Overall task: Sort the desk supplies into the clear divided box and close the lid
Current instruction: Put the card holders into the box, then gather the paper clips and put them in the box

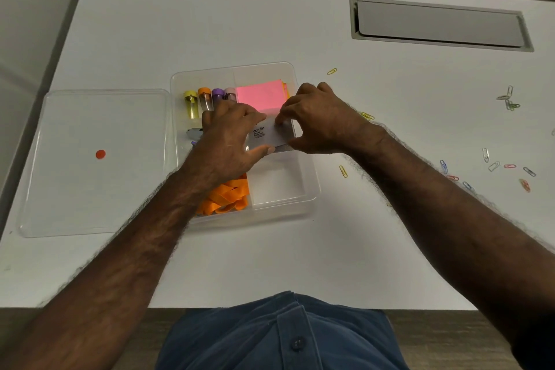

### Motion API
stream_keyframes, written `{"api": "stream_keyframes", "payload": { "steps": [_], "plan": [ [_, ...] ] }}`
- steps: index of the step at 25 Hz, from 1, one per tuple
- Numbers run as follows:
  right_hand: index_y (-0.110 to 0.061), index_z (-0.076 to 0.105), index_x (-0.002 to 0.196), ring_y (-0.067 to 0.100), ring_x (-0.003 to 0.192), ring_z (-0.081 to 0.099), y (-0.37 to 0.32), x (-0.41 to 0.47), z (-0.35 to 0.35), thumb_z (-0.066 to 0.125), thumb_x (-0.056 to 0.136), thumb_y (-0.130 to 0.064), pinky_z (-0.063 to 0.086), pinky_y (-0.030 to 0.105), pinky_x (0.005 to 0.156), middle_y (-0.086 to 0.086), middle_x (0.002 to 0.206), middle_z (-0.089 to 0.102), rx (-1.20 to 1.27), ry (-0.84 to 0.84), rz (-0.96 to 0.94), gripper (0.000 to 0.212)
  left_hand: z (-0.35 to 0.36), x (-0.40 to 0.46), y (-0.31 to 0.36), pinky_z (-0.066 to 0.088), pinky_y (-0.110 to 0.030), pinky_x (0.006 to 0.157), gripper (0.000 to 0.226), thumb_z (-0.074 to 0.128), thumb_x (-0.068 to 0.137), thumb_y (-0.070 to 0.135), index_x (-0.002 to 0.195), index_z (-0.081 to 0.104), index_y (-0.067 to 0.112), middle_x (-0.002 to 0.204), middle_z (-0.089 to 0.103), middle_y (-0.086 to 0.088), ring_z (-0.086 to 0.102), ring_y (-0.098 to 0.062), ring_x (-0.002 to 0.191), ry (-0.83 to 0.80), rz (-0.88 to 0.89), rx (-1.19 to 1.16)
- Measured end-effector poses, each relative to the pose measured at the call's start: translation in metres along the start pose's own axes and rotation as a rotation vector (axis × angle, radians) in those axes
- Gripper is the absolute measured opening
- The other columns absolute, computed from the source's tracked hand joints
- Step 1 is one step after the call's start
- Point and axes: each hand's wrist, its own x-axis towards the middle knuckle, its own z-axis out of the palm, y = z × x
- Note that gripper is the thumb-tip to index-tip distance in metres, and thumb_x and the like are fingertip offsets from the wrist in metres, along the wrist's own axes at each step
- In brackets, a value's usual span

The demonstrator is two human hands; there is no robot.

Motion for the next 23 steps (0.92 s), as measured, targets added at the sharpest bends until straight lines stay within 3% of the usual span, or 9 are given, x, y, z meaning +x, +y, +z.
{"api": "stream_keyframes", "payload": {
  "steps": [8,13,16,19,23],
  "plan": [
    [-0.03,0.07,0.126,0.018,0.12,0.055,0.01,-0.068,-0.006,0.067,0.094,-0.044,0.044,0.039,0.099,-0.009,0.128,0.068,0.313,0.224,0.206,0.035,0.011,-0.005,0.06,0.039,-0.043,0.113,0.053,0.07,0.092,0.043,0.135,0.062,0.013,0.142,0.056,-0.009,0.046,-0.026,0.133,0.231,0.14,-0.201],
    [-0.026,0.068,0.128,0.018,0.127,0.052,0.039,-0.156,0.037,0.072,0.093,-0.04,0.042,0.041,0.108,-0.007,0.132,0.065,0.483,0.381,0.506,0.038,0.038,-0.009,0.131,0.024,-0.034,0.125,0.05,0.067,0.097,0.037,0.138,0.059,0.01,0.158,0.043,-0.01,0.028,-0.025,0.152,0.287,0.23,-0.306],
    [-0.027,0.059,0.139,0.02,0.135,0.046,0.064,-0.215,0.071,0.072,0.092,-0.041,0.04,0.045,0.112,-0.004,0.143,0.058,0.492,0.39,0.699,0.051,0.066,-0.007,0.168,0.018,-0.033,0.128,0.052,0.062,0.101,0.036,0.142,0.054,0.005,0.164,0.036,-0.011,0.018,-0.022,0.158,0.239,0.308,-0.284],
    [-0.026,0.042,0.154,0.027,0.149,0.031,0.097,-0.271,0.101,0.069,0.091,-0.054,0.026,0.046,0.121,0.003,0.159,0.042,0.411,0.355,0.882,0.074,0.103,-0.005,0.191,0.017,-0.041,0.129,0.069,0.052,0.102,0.049,0.155,0.037,0.006,0.17,0.02,-0.009,0.005,-0.02,0.16,0.148,0.253,-0.218],
    [-0.026,0.016,0.163,0.032,0.158,0.003,0.151,-0.335,0.126,0.048,0.085,-0.083,0.01,0.056,0.125,0.01,0.171,0.011,0.324,0.228,1.187,0.101,0.148,-0.005,0.195,0.001,-0.053,0.128,0.1,0.034,0.096,0.076,0.163,0.0,0.011,0.171,-0.014,-0.012,-0.018,-0.026,0.158,0.005,0.008,-0.02]
  ]
}}
